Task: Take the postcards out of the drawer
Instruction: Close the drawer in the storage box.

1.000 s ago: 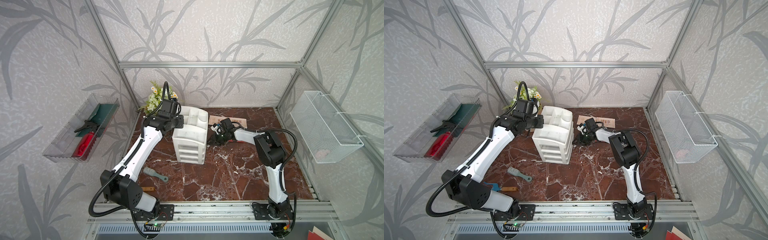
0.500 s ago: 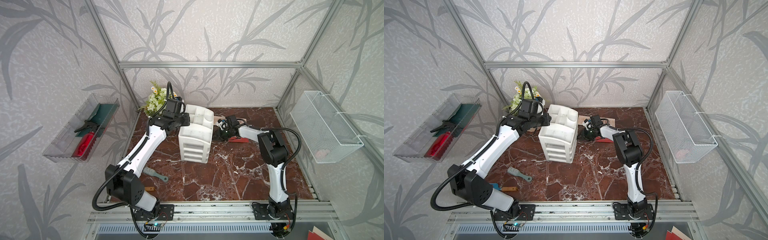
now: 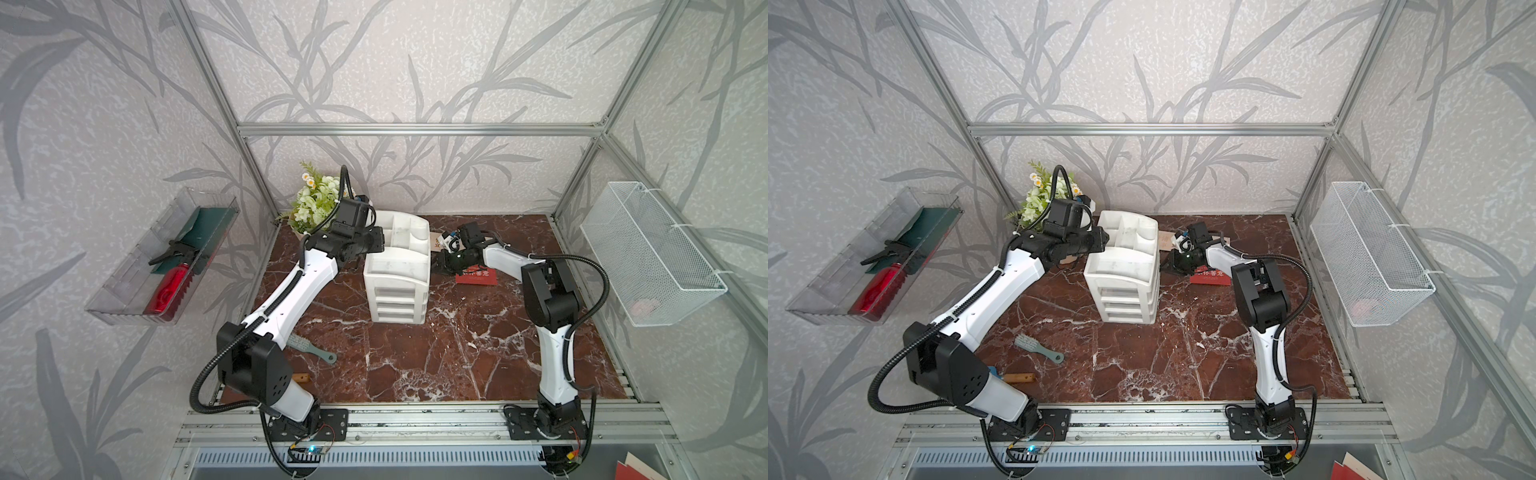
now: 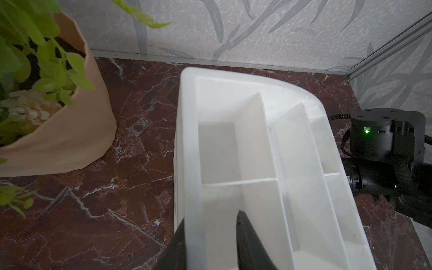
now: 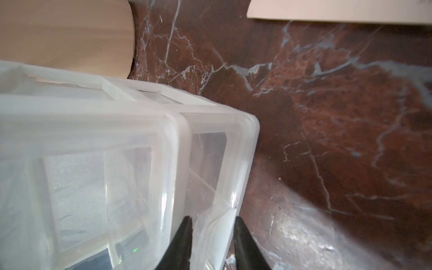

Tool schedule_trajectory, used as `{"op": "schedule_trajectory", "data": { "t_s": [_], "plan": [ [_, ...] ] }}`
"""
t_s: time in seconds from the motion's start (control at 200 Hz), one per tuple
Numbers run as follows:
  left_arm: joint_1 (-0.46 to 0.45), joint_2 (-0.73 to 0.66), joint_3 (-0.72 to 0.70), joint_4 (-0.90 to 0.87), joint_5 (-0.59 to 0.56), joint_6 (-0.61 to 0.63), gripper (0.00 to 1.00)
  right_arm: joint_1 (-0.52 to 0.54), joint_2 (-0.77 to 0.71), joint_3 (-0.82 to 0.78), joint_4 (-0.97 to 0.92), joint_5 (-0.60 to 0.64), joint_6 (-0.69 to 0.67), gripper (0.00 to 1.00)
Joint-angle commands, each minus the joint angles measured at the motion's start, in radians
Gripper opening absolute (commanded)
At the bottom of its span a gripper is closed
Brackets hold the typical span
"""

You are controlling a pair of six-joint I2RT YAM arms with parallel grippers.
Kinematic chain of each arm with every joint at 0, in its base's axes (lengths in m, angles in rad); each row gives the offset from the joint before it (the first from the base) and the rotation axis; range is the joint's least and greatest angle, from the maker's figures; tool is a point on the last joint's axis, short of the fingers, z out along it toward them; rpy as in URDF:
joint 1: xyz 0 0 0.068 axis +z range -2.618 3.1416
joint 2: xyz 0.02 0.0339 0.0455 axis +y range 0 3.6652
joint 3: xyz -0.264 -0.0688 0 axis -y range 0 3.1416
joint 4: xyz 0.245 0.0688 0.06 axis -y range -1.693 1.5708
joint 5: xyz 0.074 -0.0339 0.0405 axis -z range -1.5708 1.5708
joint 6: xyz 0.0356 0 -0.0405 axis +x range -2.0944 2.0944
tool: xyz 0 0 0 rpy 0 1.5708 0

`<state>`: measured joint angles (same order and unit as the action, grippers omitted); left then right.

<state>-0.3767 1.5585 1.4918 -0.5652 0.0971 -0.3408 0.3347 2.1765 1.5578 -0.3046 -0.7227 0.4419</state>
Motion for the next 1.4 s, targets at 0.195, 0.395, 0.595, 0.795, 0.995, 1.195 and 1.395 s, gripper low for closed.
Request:
{"op": "schedule_trajectory", "data": {
  "t_s": [0.195, 0.395, 0.595, 0.795, 0.995, 1.195, 1.395],
  "plan": [
    [0.001, 0.002, 0.086, -0.095, -0.022, 0.087, 0.38, 0.006, -0.11, -0.042, -0.003, -0.014, -0.048, 0.34],
    [0.016, -0.038, 0.118, -0.132, -0.059, 0.127, 0.42, -0.012, -0.152, -0.054, -0.034, 0.016, -0.075, 0.35],
    [0.024, -0.105, 0.124, -0.135, -0.122, 0.172, 0.45, -0.046, -0.212, -0.054, -0.101, 0.096, -0.13, 0.37],
    [0.025, -0.245, 0.039, -0.044, -0.23, 0.255, 0.53, -0.106, -0.341, -0.119, -0.14, 0.193, -0.196, 0.5],
    [0.026, -0.476, -0.2, 0.152, -0.311, 0.337, 0.72, -0.209, -0.501, -0.232, -0.127, 0.217, -0.239, 0.65],
    [0.026, -0.612, -0.3, 0.169, -0.396, 0.372, 0.84, -0.314, -0.674, -0.384, -0.019, 0.141, -0.264, 0.77],
    [0.028, -0.607, -0.332, 0.145, -0.481, 0.364, 0.99, -0.348, -0.785, -0.437, 0.003, 0.23, -0.281, 0.99]
  ]
}}
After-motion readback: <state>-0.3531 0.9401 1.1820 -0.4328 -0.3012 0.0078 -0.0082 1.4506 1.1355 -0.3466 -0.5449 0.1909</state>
